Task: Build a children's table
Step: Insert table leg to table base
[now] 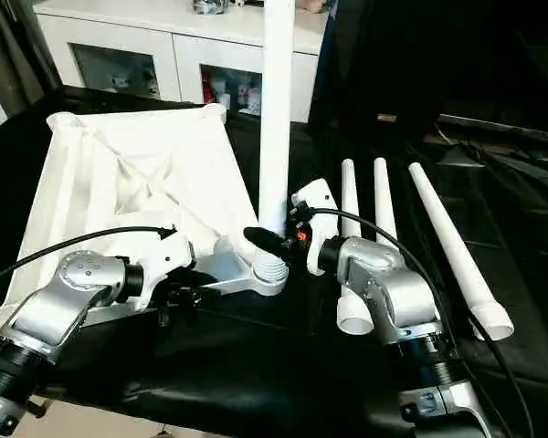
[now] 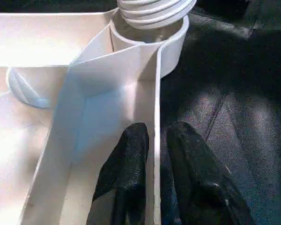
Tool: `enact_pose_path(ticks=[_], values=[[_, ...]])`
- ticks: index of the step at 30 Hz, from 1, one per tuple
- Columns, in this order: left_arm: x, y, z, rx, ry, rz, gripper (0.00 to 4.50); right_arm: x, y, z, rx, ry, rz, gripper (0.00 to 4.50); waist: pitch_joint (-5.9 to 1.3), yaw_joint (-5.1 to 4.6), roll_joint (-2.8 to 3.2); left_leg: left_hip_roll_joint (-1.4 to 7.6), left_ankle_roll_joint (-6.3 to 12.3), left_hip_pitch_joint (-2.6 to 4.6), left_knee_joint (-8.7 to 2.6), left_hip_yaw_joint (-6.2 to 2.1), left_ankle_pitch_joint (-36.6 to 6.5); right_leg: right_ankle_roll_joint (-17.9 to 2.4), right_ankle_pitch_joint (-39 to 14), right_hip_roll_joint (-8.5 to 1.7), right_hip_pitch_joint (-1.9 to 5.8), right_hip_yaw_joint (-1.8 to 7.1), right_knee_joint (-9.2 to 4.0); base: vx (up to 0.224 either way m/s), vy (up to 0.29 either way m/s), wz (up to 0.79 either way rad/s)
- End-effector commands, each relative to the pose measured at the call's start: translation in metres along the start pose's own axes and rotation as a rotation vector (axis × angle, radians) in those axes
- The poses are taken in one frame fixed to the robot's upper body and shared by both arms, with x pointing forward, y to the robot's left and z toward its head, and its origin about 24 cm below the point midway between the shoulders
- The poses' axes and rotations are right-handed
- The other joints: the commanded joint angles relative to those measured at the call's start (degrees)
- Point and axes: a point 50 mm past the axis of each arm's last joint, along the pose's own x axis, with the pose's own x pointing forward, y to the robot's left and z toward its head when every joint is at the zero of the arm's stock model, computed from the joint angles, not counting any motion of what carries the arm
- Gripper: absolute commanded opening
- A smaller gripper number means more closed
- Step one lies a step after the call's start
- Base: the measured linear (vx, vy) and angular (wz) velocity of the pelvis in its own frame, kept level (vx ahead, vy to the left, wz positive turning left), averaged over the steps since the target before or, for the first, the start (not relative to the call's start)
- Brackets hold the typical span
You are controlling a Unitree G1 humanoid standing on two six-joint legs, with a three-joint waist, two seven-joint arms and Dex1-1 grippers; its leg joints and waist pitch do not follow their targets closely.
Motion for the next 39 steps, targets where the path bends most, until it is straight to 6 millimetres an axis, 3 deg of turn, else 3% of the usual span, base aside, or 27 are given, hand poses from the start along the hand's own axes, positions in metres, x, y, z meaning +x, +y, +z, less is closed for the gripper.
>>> enact_pose_path(ticks=[1, 4, 13, 15, 33, 39], values=[[-0.002, 0.0, -0.003, -0.026, -0.01, 0.003, 0.99, -0.002, -0.003, 0.007, -0.022, -0.026, -0.013, 1.88, -3.44, 0.03, 0.21, 3.2, 0.45, 0.31, -4.23, -0.92, -5.19, -12.26, -2.11, -5.05, 2.58, 3.02, -4.17, 0.0, 0.0, 0.0], [-0.003, 0.0, -0.004, -0.032, -0.007, 0.002, 0.99, 0.0, -0.003, 0.006, -0.022, -0.028, -0.013, 1.88, -3.42, -0.02, 0.07, 3.22, 0.5, 0.28, -4.25, -0.93, -5.29, -12.37, -2.2, -5.06, 2.64, 3.01, -4.15, 0.0, 0.0, 0.0], [-0.006, 0.0, -0.008, -0.05, 0.013, -0.009, 0.24, 0.006, -0.002, 0.007, -0.024, -0.039, -0.005, 1.88, -3.33, -0.27, 0.36, 3.22, 0.32, 0.33, -4.32, -0.98, -5.84, -12.57, -2.93, -5.05, 2.58, 3.01, -4.19, 0.0, 0.0, 0.0], [-0.006, 0.0, -0.01, -0.044, 0.03, -0.018, 0.08, 0.008, -0.001, 0.006, -0.023, -0.035, 0.002, 1.88, -3.35, -0.32, 0.2, 3.21, 0.33, 0.34, -4.31, -0.97, -5.79, -12.56, -2.81, -5.03, 2.61, 3.02, -4.19, 0.0, 0.0, 0.0], [-0.004, 0.002, -0.004, -0.012, 0.05, -0.046, 0.0, 0.016, -0.006, -0.008, 0.0, 0.072, 0.02, 1.88, -3.51, -0.52, 0.6, 3.21, -0.03, 0.39, -4.23, -0.99, -5.56, -13.65, 0.23, -4.96, 2.76, 2.99, -3.91, 0.0, 0.0, 0.0], [-0.002, 0.004, -0.001, -0.002, 0.049, -0.046, 0.0, 0.021, -0.011, -0.012, 0.031, 0.067, 0.008, 1.88, -3.28, -0.5, 0.88, 3.25, -0.98, 0.53, -4.41, -1.05, -8.51, -13.64, -3.83, -5.14, 2.65, 3.09, -4.37, 0.0, 0.0, 0.0]])
